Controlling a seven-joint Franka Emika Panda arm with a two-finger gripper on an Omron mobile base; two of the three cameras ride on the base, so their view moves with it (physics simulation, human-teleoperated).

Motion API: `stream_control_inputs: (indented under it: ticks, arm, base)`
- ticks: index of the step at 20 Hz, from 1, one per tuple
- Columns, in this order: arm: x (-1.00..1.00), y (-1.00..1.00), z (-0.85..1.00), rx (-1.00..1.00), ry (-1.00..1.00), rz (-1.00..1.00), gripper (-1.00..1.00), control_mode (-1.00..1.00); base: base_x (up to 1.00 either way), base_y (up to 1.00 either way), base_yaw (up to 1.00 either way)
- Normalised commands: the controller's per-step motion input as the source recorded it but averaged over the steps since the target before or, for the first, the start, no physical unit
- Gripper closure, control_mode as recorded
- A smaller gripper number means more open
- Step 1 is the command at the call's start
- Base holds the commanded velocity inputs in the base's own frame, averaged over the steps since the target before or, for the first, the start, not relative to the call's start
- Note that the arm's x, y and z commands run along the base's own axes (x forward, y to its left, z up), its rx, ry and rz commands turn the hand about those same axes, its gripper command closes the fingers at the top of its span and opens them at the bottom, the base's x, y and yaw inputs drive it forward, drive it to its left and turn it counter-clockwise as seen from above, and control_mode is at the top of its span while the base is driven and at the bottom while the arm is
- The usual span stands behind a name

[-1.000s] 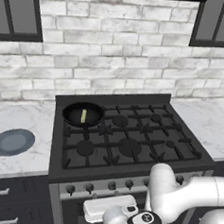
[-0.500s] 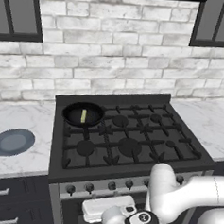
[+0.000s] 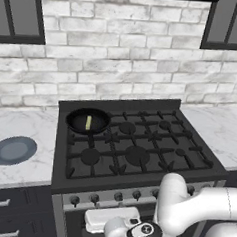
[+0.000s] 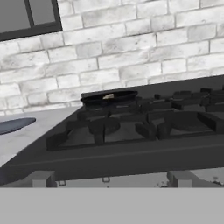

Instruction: Pick up the butter stick and place it in the pan. Then turn on the burner for the pan.

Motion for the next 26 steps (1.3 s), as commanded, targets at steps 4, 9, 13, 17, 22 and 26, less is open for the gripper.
stream_control_inputs:
  ticks: [4, 9, 13, 17, 22, 26]
  arm:
    - [0.25, -0.09, -0.26, 0.04, -0.03, 0.0, -1.0, -1.0]
    - [0.26, -0.04, -0.21, 0.03, -0.04, 0.0, -1.0, -1.0]
    - [0.3, -0.04, -0.14, 0.02, -0.05, 0.0, -1.0, -1.0]
    - [0.27, -0.07, -0.18, 0.02, -0.06, 0.01, -1.0, -1.0]
    - [0.16, -0.18, -0.23, 0.02, -0.08, 0.04, -1.0, -1.0]
    - [0.07, -0.14, -0.26, 0.02, -0.1, 0.04, -1.0, -1.0]
  base:
    - [0.0, 0.0, 0.0]
    - [0.0, 0.0, 0.0]
    - [0.0, 0.0, 0.0]
    - [0.0, 0.0, 0.0]
    - [0.0, 0.0, 0.0]
    - [0.0, 0.0, 0.0]
